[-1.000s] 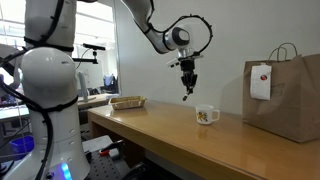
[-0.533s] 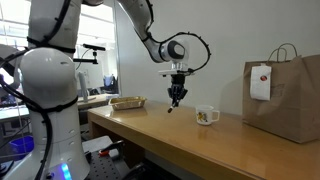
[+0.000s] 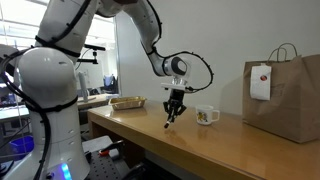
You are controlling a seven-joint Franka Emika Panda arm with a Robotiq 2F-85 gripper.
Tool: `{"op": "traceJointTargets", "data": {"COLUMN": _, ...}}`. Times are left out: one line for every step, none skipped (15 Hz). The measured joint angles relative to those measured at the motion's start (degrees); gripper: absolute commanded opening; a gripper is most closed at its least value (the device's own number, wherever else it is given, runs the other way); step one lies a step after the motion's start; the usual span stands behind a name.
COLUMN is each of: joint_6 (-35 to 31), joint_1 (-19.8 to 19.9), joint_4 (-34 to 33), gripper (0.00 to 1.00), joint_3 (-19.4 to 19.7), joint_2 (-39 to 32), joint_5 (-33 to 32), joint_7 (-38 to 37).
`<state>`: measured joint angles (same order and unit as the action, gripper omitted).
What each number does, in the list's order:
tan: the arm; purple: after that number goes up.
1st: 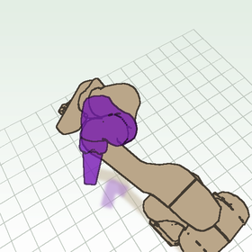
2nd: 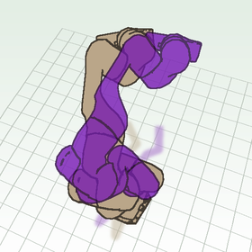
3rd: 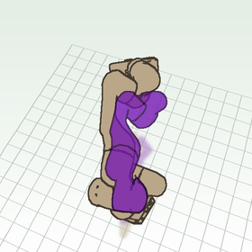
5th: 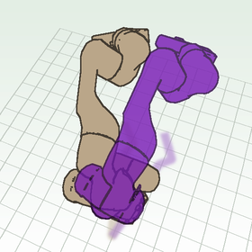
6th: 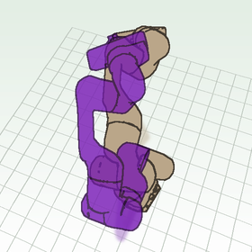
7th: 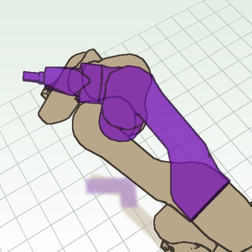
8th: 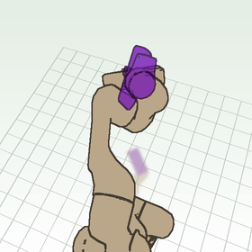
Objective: Move the mug to the right then take the marker out of the mug and put it on the table
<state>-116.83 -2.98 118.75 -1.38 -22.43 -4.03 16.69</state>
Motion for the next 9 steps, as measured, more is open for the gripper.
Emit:
{"op": "traceJointTargets", "data": {"joint_6": 0.03, "joint_1": 0.01, "joint_4": -0.64, "gripper": 0.53, "joint_3": -0.23, "joint_2": -0.88, "joint_5": -0.46, "joint_7": 0.55}}
{"op": "traceJointTargets", "data": {"joint_6": 0.02, "joint_1": 0.02, "joint_4": -1.21, "gripper": 0.61, "joint_3": -0.37, "joint_2": -1.49, "joint_5": -0.83, "joint_7": 0.99}}
{"op": "traceJointTargets", "data": {"joint_6": 0.01, "joint_1": 0.03, "joint_4": -1.64, "gripper": 0.68, "joint_3": -0.48, "joint_2": -1.75, "joint_5": -1.35, "joint_7": 1.10}}
{"op": "traceJointTargets", "data": {"joint_6": 0.01, "joint_1": 0.03, "joint_4": -2.03, "gripper": 0.75, "joint_3": -0.56, "joint_2": -1.78, "joint_5": -1.79, "joint_7": 1.11}}
{"op": "traceJointTargets", "data": {"joint_6": 0.01, "joint_1": 0.03, "joint_4": -2.34, "gripper": 0.84, "joint_3": -0.65, "joint_2": -1.69, "joint_5": -1.98, "joint_7": 1.11}}
{"op": "traceJointTargets", "data": {"joint_6": 0.25, "joint_1": 0.03, "joint_4": -2.54, "gripper": 0.90, "joint_3": -0.81, "joint_2": -1.30, "joint_5": -1.98, "joint_7": 1.10}}
{"op": "traceJointTargets", "data": {"joint_6": 0.90, "joint_1": 0.04, "joint_4": -2.61, "gripper": 0.98, "joint_3": -1.10, "joint_2": -0.51, "joint_5": -1.74, "joint_7": 1.09}}
{"op": "traceJointTargets", "data": {"joint_6": 1.38, "joint_1": 0.04, "joint_4": -2.45, "gripper": 1.00, "joint_3": -1.52, "joint_2": 0.89, "joint_5": -1.35, "joint_7": 1.09}}
{"op": "traceJointTargets", "data": {"joint_6": 1.54, "joint_1": 0.05, "joint_4": -2.07, "gripper": 1.00, "joint_3": -2.06, "joint_2": 2.84, "joint_5": -0.79, "joint_7": 1.09}}
